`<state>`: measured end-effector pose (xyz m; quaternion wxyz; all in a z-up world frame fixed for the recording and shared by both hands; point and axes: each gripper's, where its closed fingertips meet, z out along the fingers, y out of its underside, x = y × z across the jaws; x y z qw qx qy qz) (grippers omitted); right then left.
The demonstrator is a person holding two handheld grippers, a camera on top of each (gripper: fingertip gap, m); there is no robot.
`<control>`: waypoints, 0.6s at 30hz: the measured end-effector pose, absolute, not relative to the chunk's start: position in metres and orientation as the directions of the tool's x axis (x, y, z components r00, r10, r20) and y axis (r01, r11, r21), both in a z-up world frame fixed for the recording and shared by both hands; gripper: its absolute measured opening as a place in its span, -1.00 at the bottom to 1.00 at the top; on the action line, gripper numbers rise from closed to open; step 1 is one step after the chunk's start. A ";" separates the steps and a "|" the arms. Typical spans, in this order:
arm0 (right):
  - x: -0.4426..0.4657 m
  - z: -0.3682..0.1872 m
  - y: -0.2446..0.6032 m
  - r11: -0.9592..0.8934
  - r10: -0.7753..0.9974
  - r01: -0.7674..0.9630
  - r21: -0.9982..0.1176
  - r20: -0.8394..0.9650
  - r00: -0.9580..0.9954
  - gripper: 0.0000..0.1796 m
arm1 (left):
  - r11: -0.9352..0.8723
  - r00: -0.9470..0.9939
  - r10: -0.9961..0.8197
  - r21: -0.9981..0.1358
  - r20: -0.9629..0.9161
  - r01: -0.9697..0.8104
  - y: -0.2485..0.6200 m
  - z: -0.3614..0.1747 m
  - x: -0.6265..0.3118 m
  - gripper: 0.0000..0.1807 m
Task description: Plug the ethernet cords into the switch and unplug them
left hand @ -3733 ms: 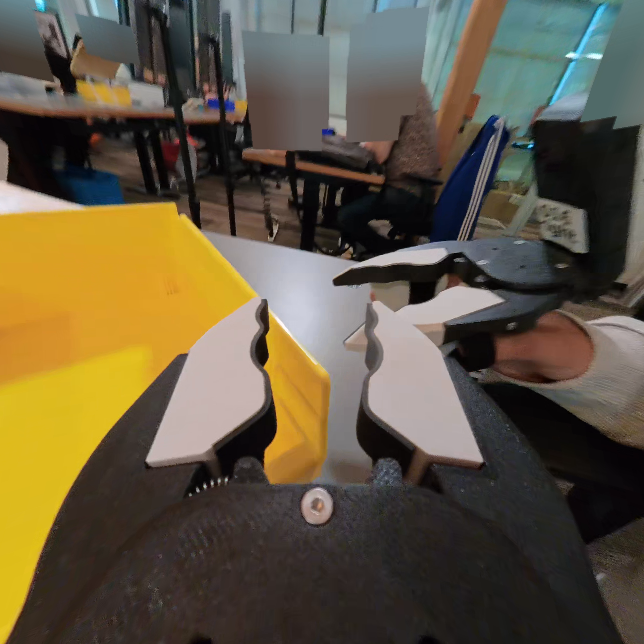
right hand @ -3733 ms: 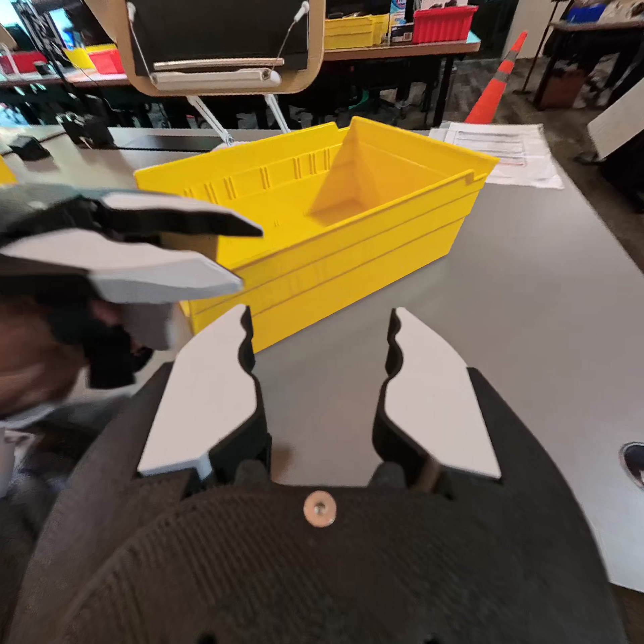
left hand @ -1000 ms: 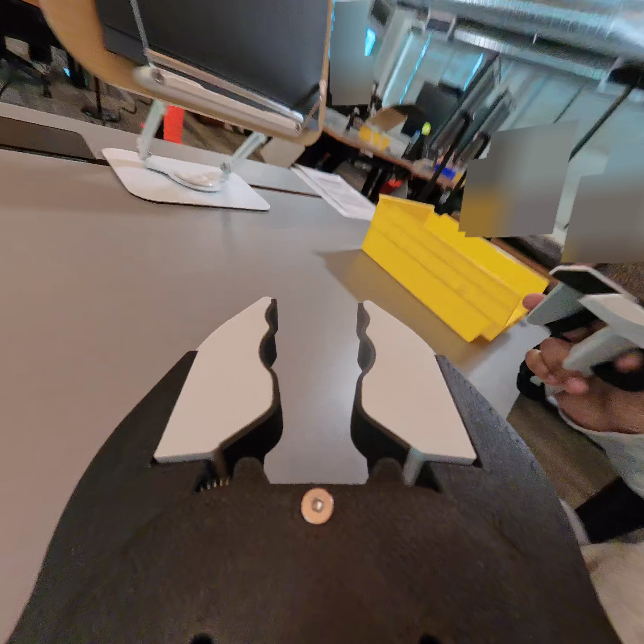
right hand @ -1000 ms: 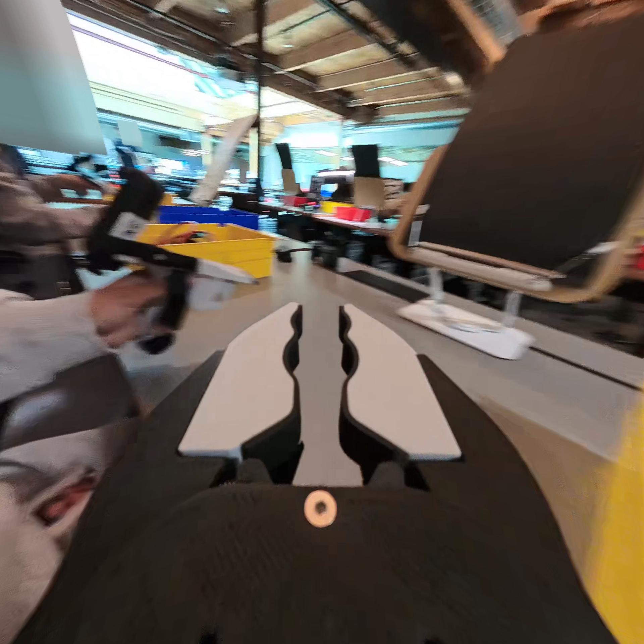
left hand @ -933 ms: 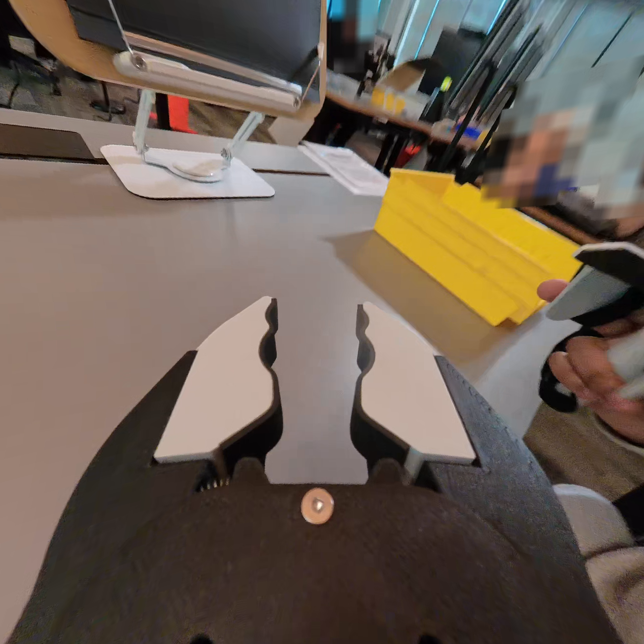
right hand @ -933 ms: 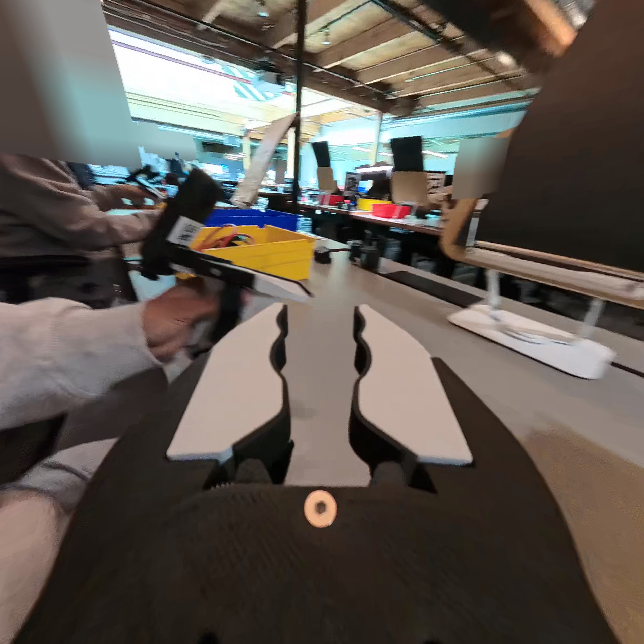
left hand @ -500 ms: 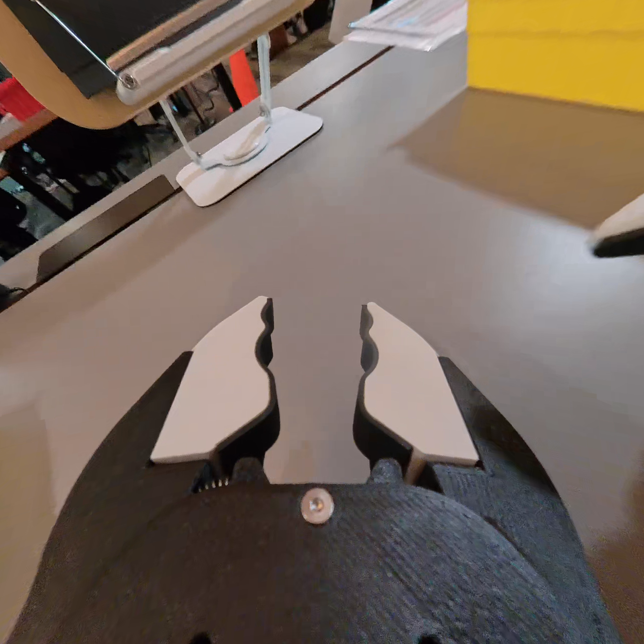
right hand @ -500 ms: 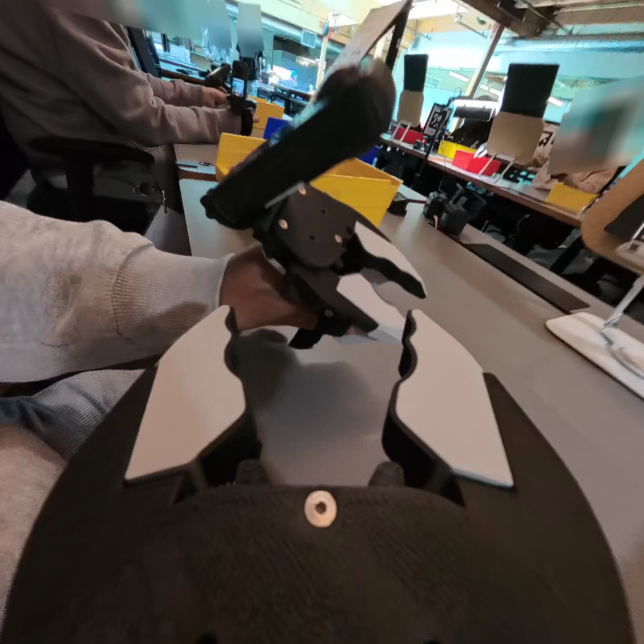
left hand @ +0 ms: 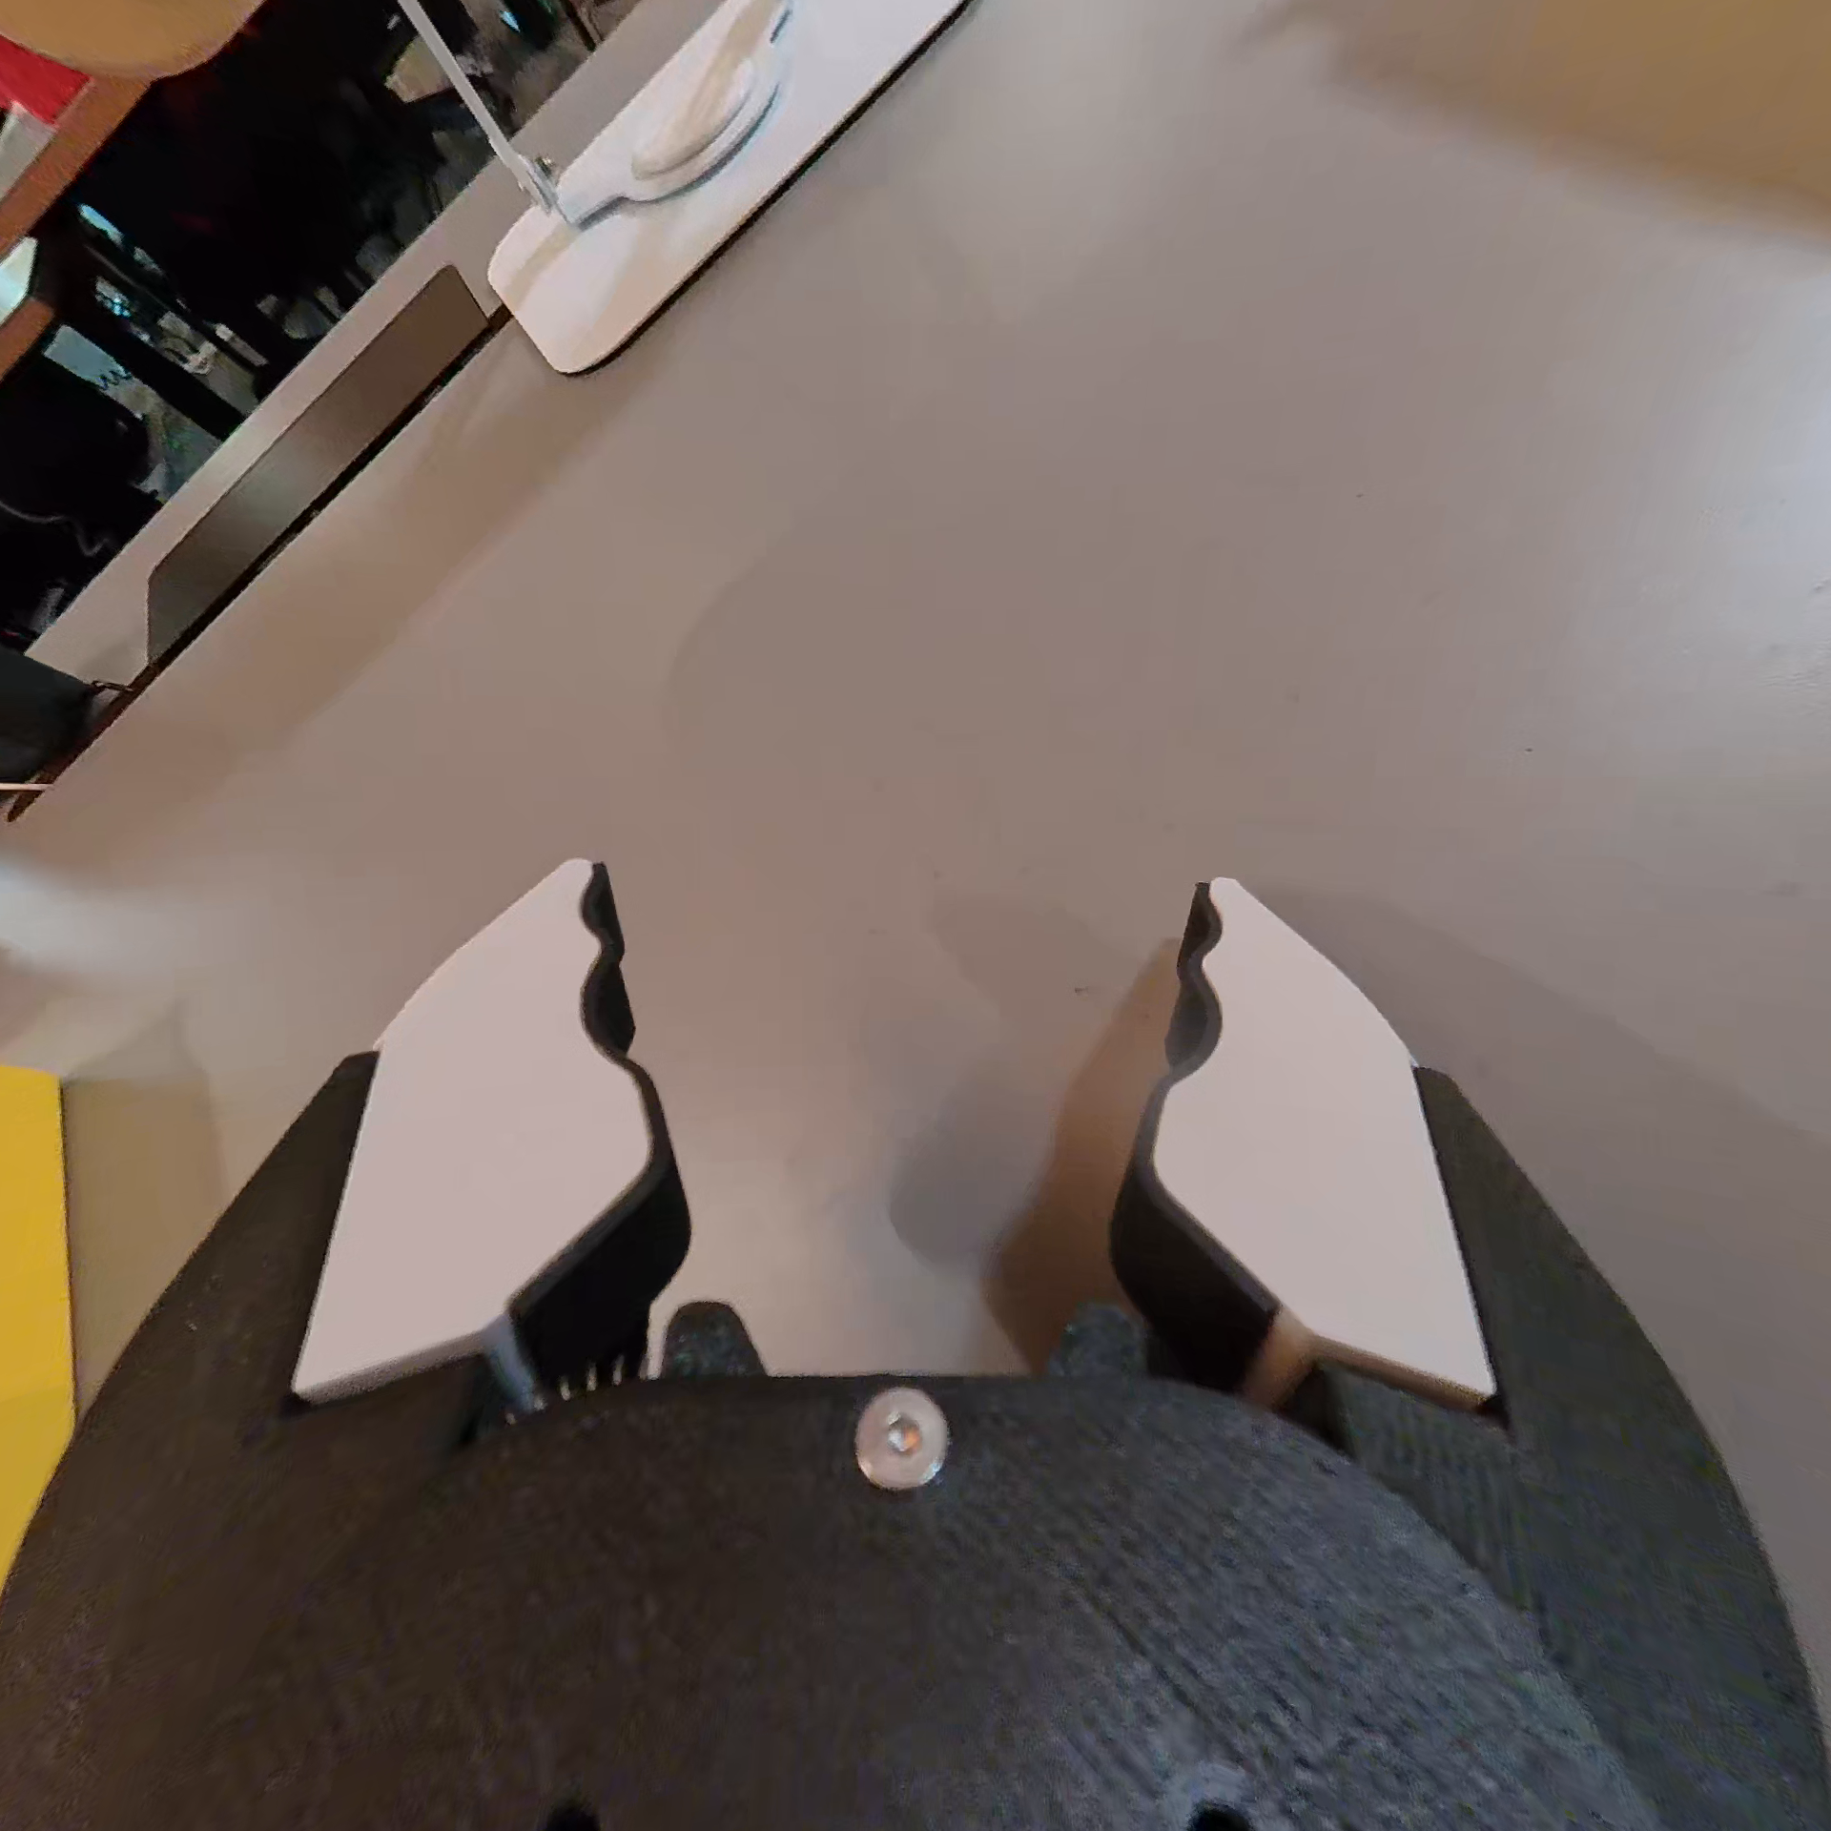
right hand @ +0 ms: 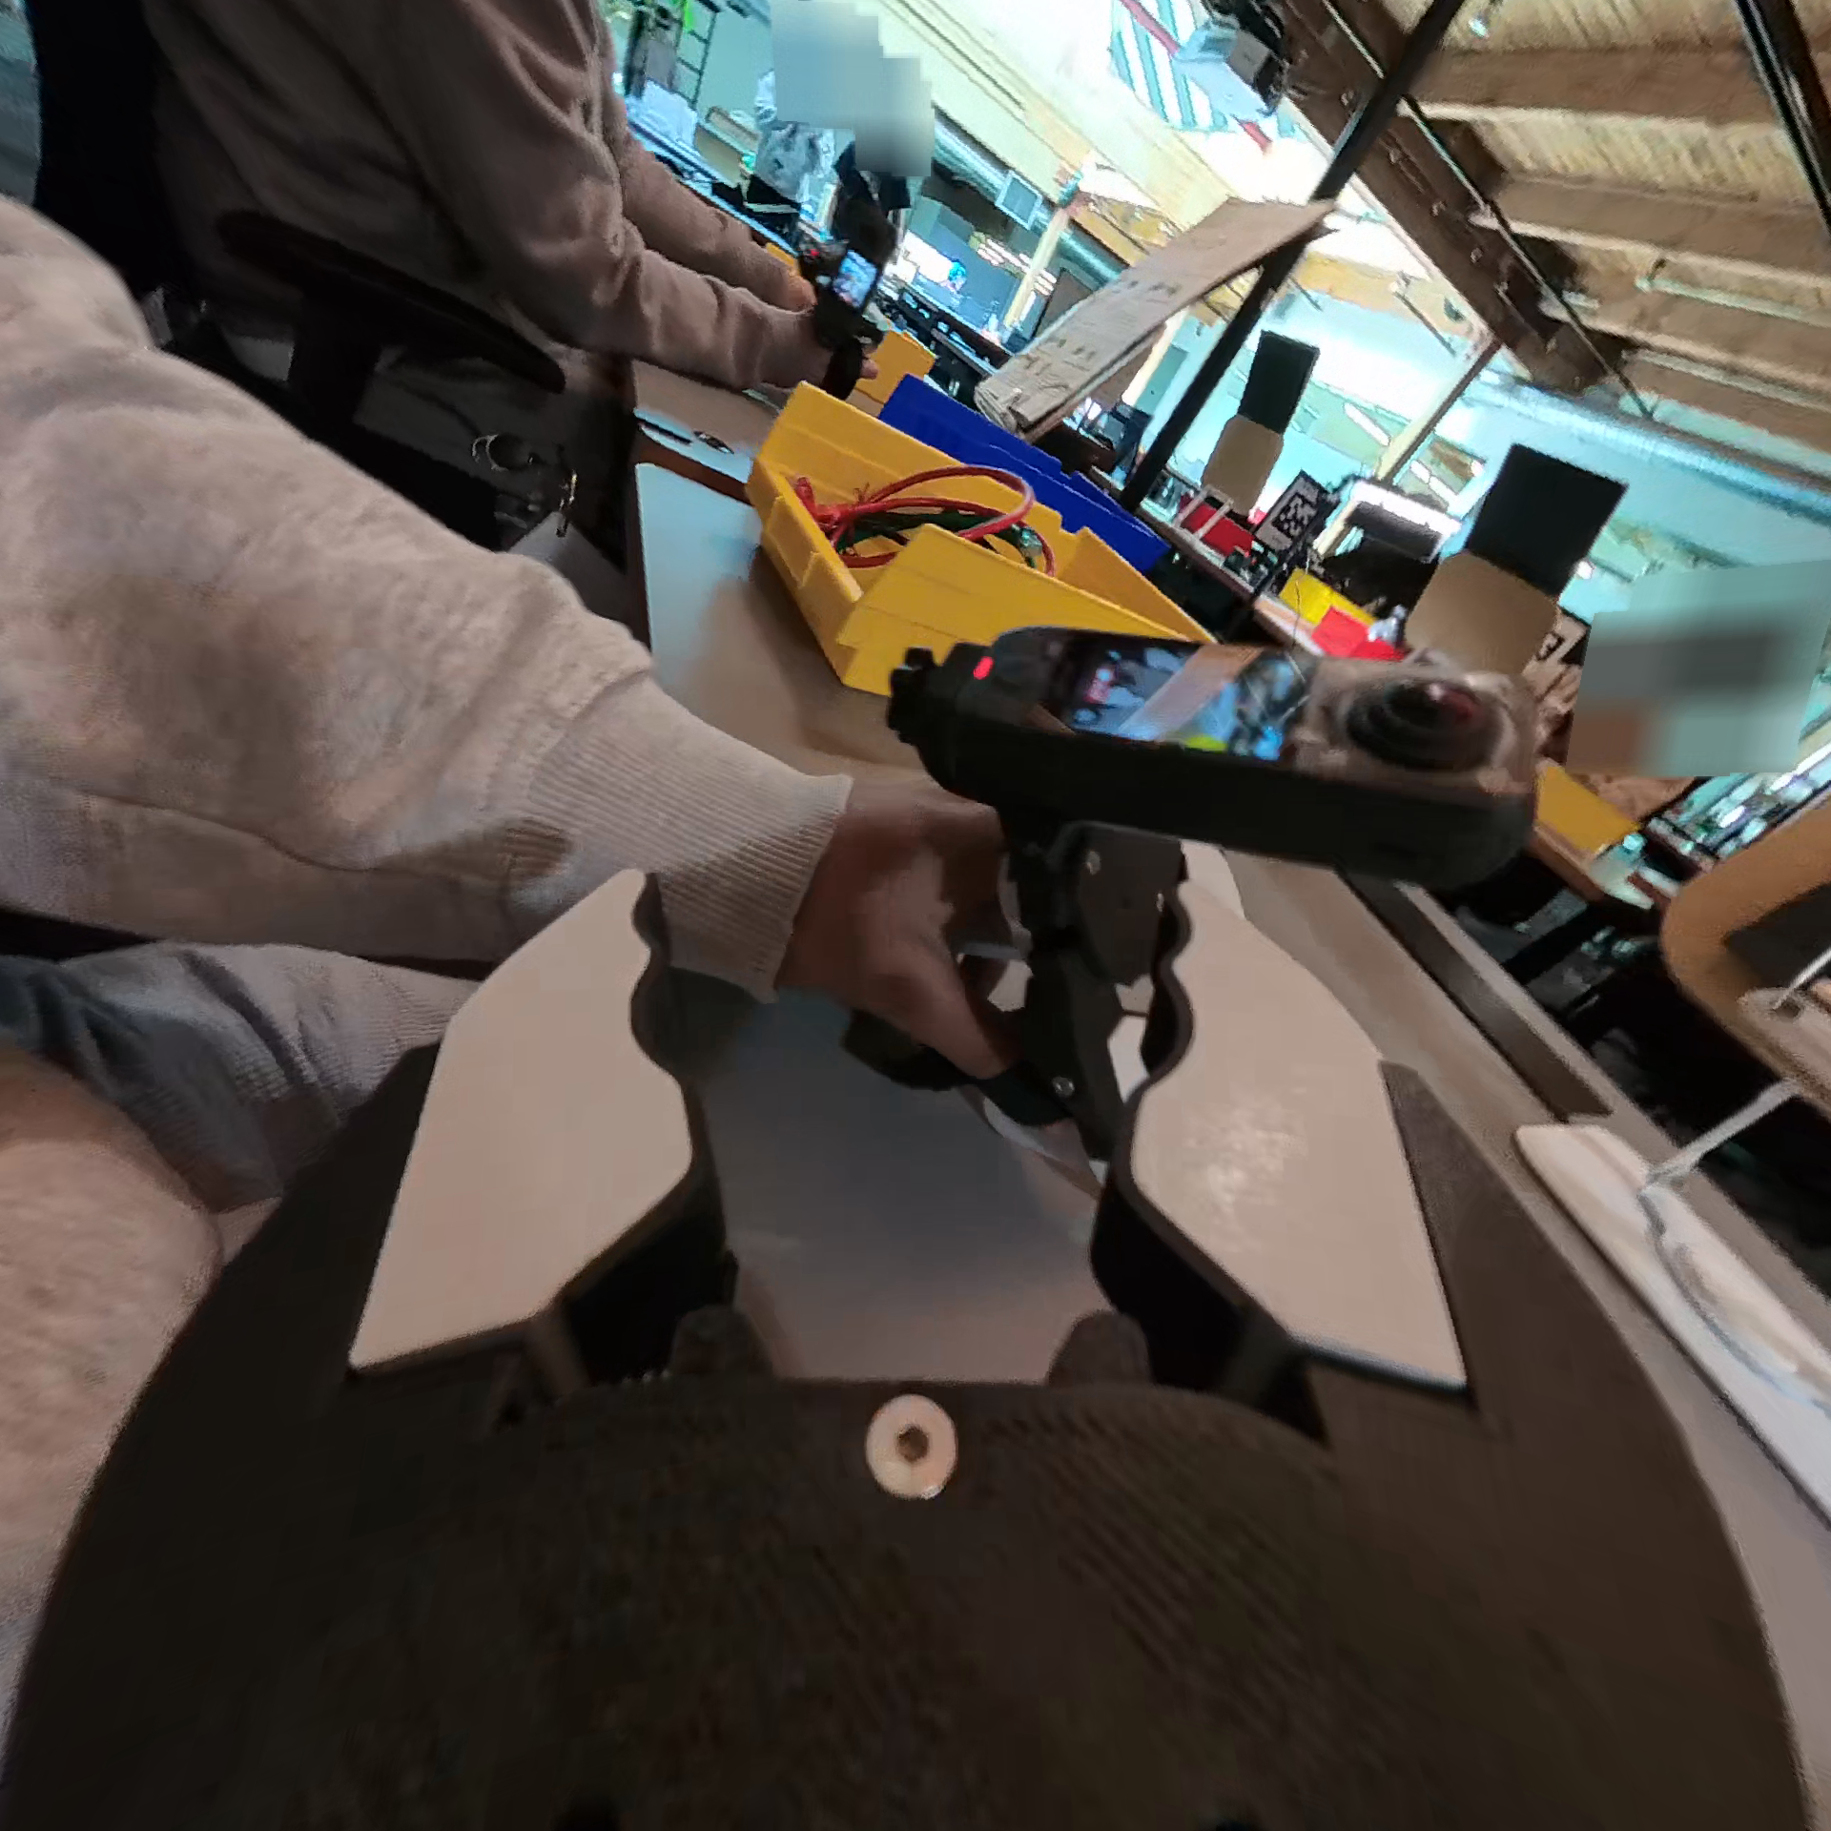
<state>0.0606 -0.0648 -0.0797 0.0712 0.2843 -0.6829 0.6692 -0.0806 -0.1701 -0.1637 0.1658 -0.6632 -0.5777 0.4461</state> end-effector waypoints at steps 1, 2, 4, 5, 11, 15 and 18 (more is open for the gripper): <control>0.066 -0.080 -0.063 -0.072 -0.300 -0.507 -0.859 0.503 -0.810 0.05 | -0.271 -0.071 0.915 -0.735 -0.398 0.622 -0.171 -0.164 -0.080 0.20; 0.072 -0.081 -0.062 -0.084 -0.311 -0.524 -0.848 0.522 -0.795 0.06 | -0.261 -0.077 0.917 -0.734 -0.392 0.627 -0.172 -0.165 -0.080 0.21; 0.084 -0.085 -0.060 -0.096 -0.336 -0.541 -0.836 0.539 -0.773 0.10 | -0.240 -0.096 0.919 -0.734 -0.384 0.636 -0.175 -0.165 -0.079 0.26; 0.088 -0.088 -0.060 -0.095 -0.349 -0.549 -0.831 0.544 -0.763 0.13 | -0.231 -0.106 0.918 -0.734 -0.381 0.639 -0.176 -0.165 -0.079 0.28; 0.090 -0.091 -0.064 -0.085 -0.312 -0.587 -0.805 0.581 -0.752 0.26 | -0.247 -0.153 0.884 -0.721 -0.441 0.648 -0.182 -0.161 -0.077 0.42; 0.085 -0.077 -0.062 -0.117 -0.274 -0.540 -0.834 0.549 -0.790 0.29 | -0.332 -0.139 0.826 -0.671 -0.546 0.663 -0.179 -0.155 -0.078 0.44; 0.084 -0.071 -0.061 -0.138 -0.261 -0.517 -0.845 0.535 -0.804 0.30 | -0.384 -0.120 0.788 -0.633 -0.604 0.672 -0.174 -0.152 -0.079 0.39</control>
